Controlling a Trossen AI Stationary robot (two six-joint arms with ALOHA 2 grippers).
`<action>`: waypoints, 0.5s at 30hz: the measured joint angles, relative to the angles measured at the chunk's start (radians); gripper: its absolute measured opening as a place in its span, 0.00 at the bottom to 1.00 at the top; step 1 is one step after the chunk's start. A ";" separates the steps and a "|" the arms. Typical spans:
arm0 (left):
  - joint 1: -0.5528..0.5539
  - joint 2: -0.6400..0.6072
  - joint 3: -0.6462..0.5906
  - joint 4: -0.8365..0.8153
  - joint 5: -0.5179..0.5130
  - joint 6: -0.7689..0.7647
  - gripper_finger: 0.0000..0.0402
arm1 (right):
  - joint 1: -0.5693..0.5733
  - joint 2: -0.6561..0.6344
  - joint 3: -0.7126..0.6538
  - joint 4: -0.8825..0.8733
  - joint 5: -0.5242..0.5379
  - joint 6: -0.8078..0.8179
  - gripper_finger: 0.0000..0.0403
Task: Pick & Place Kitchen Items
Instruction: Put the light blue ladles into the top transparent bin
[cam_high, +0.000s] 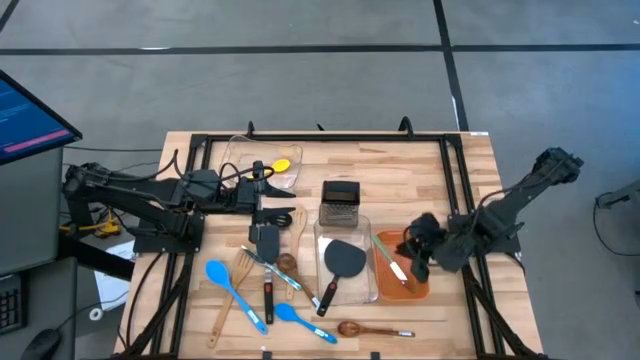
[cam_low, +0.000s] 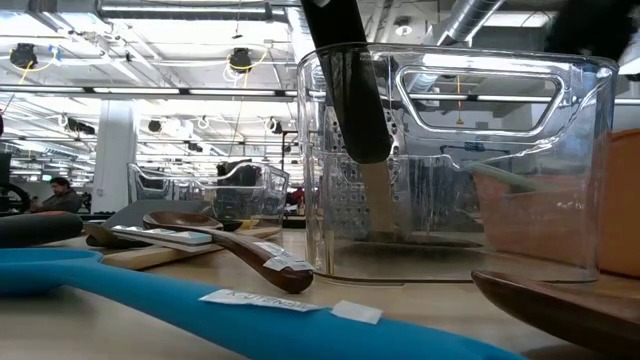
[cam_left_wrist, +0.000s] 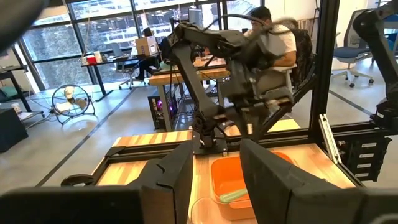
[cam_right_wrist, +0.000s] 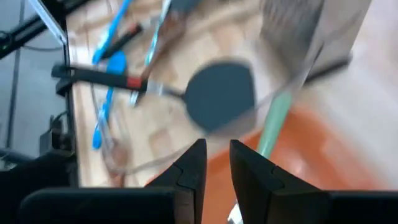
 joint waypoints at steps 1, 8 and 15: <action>0.000 0.000 0.000 -0.001 0.000 0.000 0.29 | -0.011 -0.014 0.000 0.010 0.021 -0.049 0.16; 0.000 0.000 0.000 -0.033 0.000 0.002 0.29 | -0.104 -0.045 0.000 0.114 0.137 -0.388 0.16; 0.000 0.000 0.000 -0.077 0.000 0.001 0.29 | -0.195 -0.017 0.000 0.287 0.137 -0.714 0.16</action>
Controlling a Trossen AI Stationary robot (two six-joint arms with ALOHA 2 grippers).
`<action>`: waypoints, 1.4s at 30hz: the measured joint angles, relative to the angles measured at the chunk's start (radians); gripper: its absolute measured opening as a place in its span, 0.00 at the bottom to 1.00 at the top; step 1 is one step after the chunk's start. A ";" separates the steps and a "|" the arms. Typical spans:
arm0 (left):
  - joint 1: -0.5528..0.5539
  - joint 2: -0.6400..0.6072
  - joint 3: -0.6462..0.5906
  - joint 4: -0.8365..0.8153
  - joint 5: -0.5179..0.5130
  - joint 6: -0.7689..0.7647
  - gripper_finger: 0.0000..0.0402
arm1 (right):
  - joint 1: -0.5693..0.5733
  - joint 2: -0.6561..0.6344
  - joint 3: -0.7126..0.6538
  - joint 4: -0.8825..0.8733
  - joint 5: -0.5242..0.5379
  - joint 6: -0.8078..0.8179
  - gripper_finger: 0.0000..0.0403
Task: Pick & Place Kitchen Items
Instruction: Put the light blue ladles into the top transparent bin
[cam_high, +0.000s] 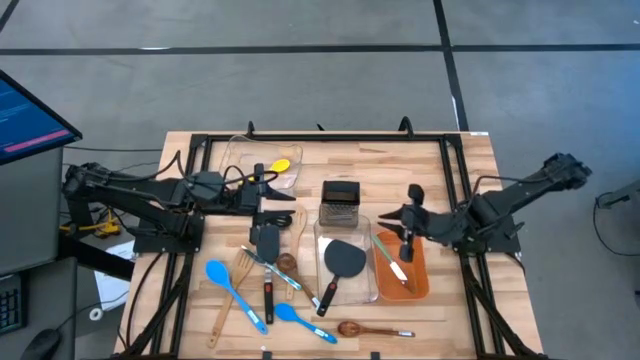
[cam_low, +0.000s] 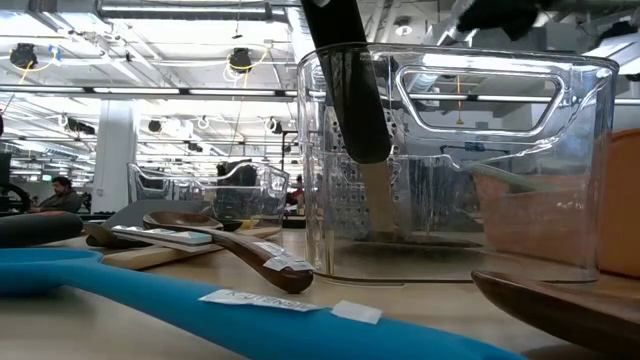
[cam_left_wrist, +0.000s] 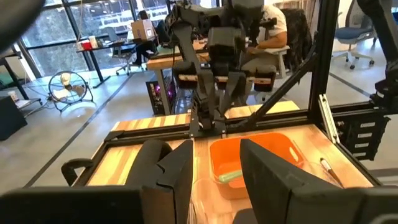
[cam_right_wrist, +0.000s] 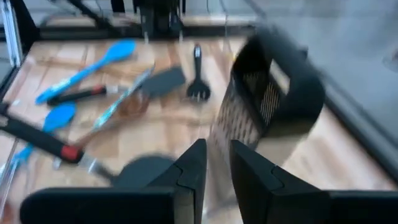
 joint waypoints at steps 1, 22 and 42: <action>-0.001 0.000 0.000 -0.004 0.000 -0.001 0.29 | -0.012 0.005 0.000 0.037 -0.001 -0.041 0.16; -0.086 0.000 0.000 -0.014 0.122 0.000 0.29 | -0.180 0.036 0.000 0.264 -0.427 -0.497 0.16; -0.085 0.000 0.000 0.026 0.114 -0.002 0.29 | -0.201 0.036 0.000 0.235 -0.423 -0.497 0.16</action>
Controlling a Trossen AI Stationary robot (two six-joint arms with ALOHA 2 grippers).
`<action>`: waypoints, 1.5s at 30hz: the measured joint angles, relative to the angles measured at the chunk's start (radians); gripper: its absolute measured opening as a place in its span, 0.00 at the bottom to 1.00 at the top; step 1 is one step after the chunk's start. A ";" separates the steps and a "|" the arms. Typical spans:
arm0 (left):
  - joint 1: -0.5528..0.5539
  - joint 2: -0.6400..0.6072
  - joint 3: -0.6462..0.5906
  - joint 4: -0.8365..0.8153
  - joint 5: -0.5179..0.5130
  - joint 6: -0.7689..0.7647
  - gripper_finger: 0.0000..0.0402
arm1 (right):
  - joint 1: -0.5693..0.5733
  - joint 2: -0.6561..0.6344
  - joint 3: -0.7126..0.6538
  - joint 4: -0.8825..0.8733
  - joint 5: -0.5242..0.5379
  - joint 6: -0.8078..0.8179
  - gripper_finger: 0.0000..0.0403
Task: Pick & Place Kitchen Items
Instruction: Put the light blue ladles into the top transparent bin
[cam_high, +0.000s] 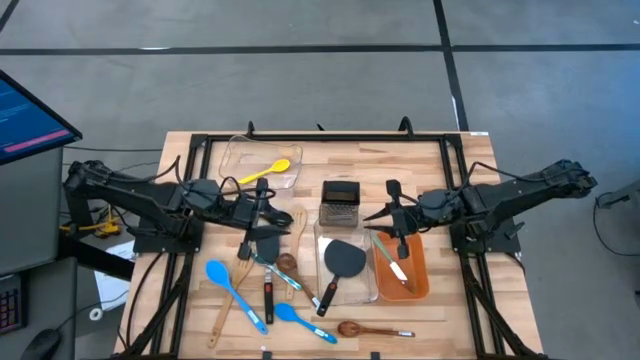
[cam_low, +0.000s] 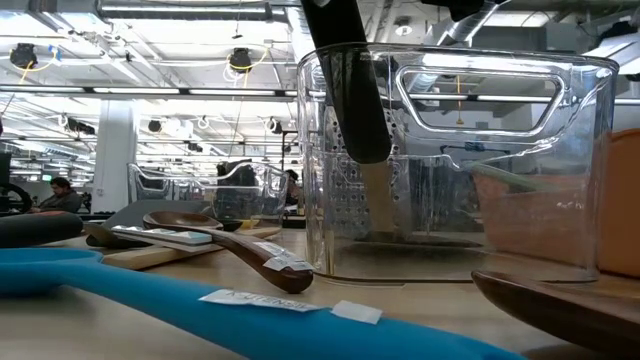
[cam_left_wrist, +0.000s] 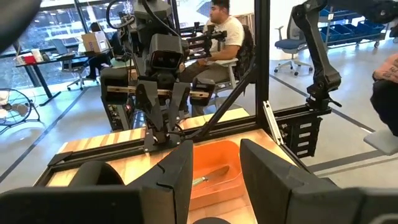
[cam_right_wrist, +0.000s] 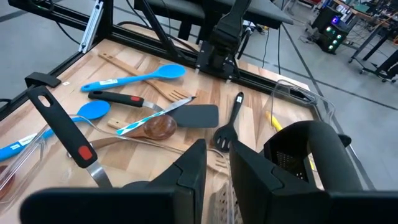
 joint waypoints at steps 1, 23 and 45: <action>0.000 0.000 0.000 0.001 -0.010 0.000 0.29 | 0.000 0.000 0.000 0.000 0.000 0.001 0.16; -0.057 0.000 0.000 -0.281 0.012 -0.185 0.29 | 0.000 0.000 0.000 -0.072 0.000 0.098 0.16; -0.272 0.033 0.001 -0.426 0.098 -0.240 0.29 | -0.037 0.000 0.000 0.006 0.008 0.308 0.16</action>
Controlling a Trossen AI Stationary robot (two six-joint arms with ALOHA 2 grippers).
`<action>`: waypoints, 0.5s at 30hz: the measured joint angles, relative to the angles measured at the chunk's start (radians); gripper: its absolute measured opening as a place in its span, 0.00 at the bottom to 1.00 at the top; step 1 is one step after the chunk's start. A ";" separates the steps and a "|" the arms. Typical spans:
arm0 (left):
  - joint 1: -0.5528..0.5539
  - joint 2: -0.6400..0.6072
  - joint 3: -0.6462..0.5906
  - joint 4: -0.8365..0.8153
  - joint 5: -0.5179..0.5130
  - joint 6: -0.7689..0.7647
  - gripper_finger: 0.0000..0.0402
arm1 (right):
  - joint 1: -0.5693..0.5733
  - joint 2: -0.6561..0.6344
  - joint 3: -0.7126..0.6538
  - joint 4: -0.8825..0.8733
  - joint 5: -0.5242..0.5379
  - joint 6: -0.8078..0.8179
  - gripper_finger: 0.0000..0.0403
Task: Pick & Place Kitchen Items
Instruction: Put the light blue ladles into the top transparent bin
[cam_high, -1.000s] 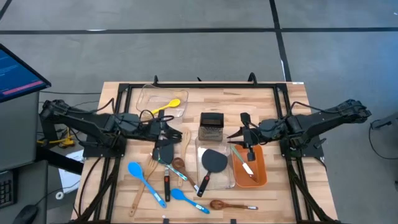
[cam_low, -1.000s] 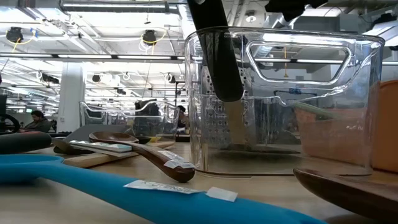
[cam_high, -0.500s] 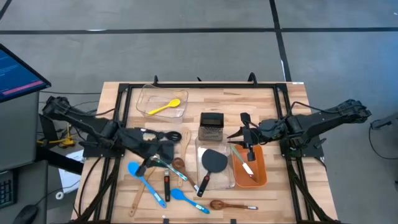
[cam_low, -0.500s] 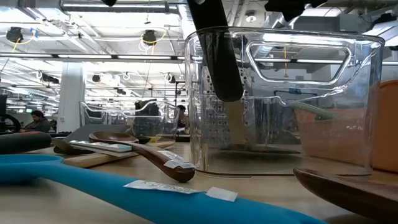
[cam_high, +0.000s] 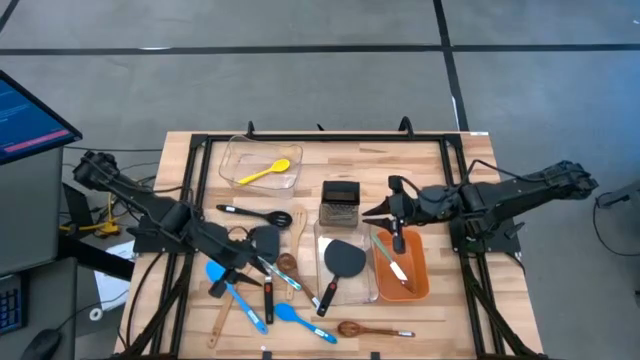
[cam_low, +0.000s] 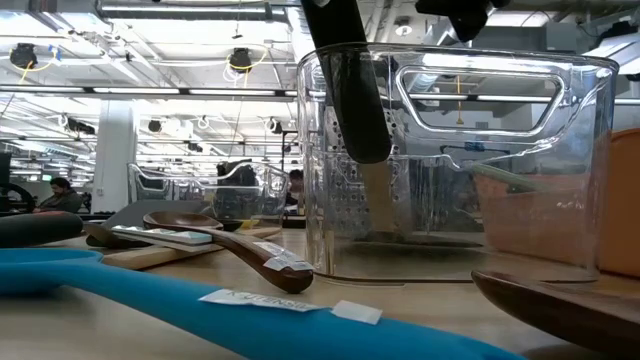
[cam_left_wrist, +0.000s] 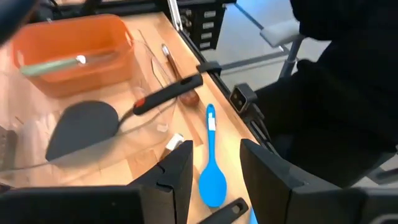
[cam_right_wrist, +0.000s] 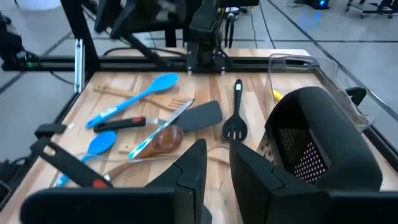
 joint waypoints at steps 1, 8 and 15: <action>-0.006 0.010 0.000 0.001 0.000 -0.004 0.29 | -0.003 0.000 0.000 0.006 0.000 0.001 0.16; -0.023 0.101 0.051 0.003 -0.002 -0.004 0.29 | -0.041 0.000 0.000 0.028 0.000 0.000 0.16; -0.022 0.192 0.179 0.006 -0.044 0.140 0.29 | -0.075 0.000 0.000 0.024 0.000 0.000 0.16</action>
